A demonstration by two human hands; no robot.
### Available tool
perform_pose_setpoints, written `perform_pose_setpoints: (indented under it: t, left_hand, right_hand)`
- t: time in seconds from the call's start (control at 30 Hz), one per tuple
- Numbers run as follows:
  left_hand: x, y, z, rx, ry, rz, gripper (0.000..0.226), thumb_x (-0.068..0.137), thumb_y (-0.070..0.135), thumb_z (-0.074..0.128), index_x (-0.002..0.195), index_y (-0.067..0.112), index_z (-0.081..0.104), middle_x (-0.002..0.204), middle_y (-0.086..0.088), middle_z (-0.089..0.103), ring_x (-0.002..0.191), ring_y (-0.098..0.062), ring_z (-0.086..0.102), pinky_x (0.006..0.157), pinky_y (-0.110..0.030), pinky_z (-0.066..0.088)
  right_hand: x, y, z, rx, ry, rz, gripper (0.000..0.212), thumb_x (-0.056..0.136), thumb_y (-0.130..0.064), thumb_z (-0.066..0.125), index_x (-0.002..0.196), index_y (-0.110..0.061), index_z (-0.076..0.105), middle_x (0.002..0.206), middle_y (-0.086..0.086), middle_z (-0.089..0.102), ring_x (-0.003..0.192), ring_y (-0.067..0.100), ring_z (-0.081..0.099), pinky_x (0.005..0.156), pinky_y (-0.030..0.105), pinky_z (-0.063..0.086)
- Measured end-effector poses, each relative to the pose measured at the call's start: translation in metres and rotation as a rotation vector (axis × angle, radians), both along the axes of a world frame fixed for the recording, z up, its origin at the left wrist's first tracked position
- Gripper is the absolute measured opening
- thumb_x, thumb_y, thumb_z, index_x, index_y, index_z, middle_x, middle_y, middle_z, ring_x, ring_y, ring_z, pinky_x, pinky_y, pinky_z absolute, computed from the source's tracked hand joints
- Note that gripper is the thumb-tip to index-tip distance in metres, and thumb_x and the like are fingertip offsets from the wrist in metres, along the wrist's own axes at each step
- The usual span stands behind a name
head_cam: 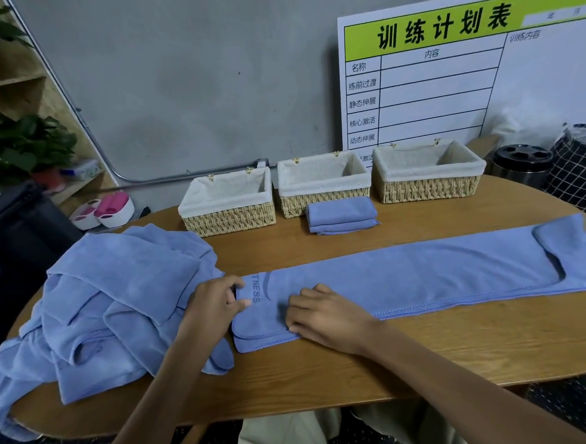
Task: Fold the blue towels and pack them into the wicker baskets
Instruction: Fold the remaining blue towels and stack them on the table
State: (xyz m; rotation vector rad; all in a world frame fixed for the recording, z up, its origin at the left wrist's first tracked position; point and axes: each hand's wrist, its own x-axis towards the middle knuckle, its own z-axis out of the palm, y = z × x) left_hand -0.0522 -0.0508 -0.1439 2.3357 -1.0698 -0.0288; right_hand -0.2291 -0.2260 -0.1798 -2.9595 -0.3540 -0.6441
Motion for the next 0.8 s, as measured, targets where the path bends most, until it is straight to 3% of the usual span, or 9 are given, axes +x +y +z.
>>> perform_pose_setpoints:
  t: [0.23,0.33,0.5,0.6,0.67,0.73,0.8]
  left_hand:
    - [0.0,0.002,0.016,-0.069,0.069,-0.018,0.023,0.084,0.017,0.081,0.102,0.021,0.068,0.055,0.006,0.056,0.055,0.0,0.057,0.056,-0.013,0.042]
    - [-0.001,0.004,0.013,0.064,0.072,-0.085,0.03,0.084,0.015,0.081,0.11,0.017,0.068,0.061,0.004,0.06,0.057,-0.003,0.059,0.058,-0.011,0.042]
    - [-0.004,0.001,0.005,0.281,0.035,-0.096,0.043,0.085,0.021,0.08,0.125,0.016,0.064,0.081,0.007,0.055,0.083,-0.012,0.058,0.072,-0.02,0.04]
    - [-0.005,-0.003,0.012,0.32,-0.06,-0.098,0.046,0.086,0.023,0.078,0.128,0.021,0.061,0.096,0.005,0.049,0.085,-0.011,0.051,0.069,-0.022,0.035]
    - [-0.011,-0.014,0.016,0.235,-0.139,-0.087,0.04,0.091,0.022,0.072,0.129,0.022,0.061,0.104,0.004,0.046,0.09,-0.012,0.049,0.074,-0.027,0.039]
    - [-0.023,-0.032,0.015,0.064,-0.161,-0.111,0.036,0.098,0.021,0.062,0.134,0.022,0.06,0.116,0.003,0.05,0.105,-0.016,0.052,0.087,-0.031,0.045]
    - [-0.037,-0.05,0.001,0.045,-0.078,-0.156,0.041,0.104,0.029,0.05,0.145,0.023,0.051,0.144,0.002,0.047,0.133,-0.02,0.045,0.107,-0.035,0.038]
  right_hand:
    - [-0.008,0.002,0.009,0.133,-0.019,-0.054,0.02,0.106,-0.026,0.037,0.097,-0.018,0.053,0.096,-0.003,0.05,0.085,0.015,0.047,0.081,0.031,0.036]
    - [-0.012,0.001,0.011,0.06,-0.031,-0.026,0.018,0.105,-0.025,0.039,0.096,-0.018,0.052,0.095,-0.002,0.051,0.084,0.015,0.046,0.08,0.029,0.034]
    - [-0.015,-0.002,0.009,0.033,0.12,0.021,0.018,0.104,-0.031,0.043,0.098,-0.019,0.056,0.101,-0.002,0.051,0.093,0.016,0.047,0.085,0.03,0.035]
    - [-0.018,-0.002,0.019,0.364,0.166,0.006,0.019,0.101,-0.032,0.051,0.096,-0.018,0.064,0.095,-0.009,0.056,0.09,0.01,0.053,0.081,0.026,0.039]
    - [-0.014,-0.008,0.023,0.523,0.061,-0.095,0.023,0.099,-0.036,0.05,0.093,-0.02,0.064,0.09,-0.014,0.056,0.084,0.009,0.057,0.075,0.031,0.046]
    - [-0.004,-0.019,0.02,0.464,-0.058,-0.225,0.022,0.098,-0.036,0.049,0.093,-0.02,0.063,0.09,-0.008,0.059,0.084,0.017,0.059,0.072,0.036,0.047]
    - [0.002,-0.03,0.015,0.33,-0.012,-0.333,0.02,0.098,-0.032,0.05,0.104,-0.02,0.064,0.103,-0.002,0.061,0.096,0.025,0.059,0.077,0.037,0.043]
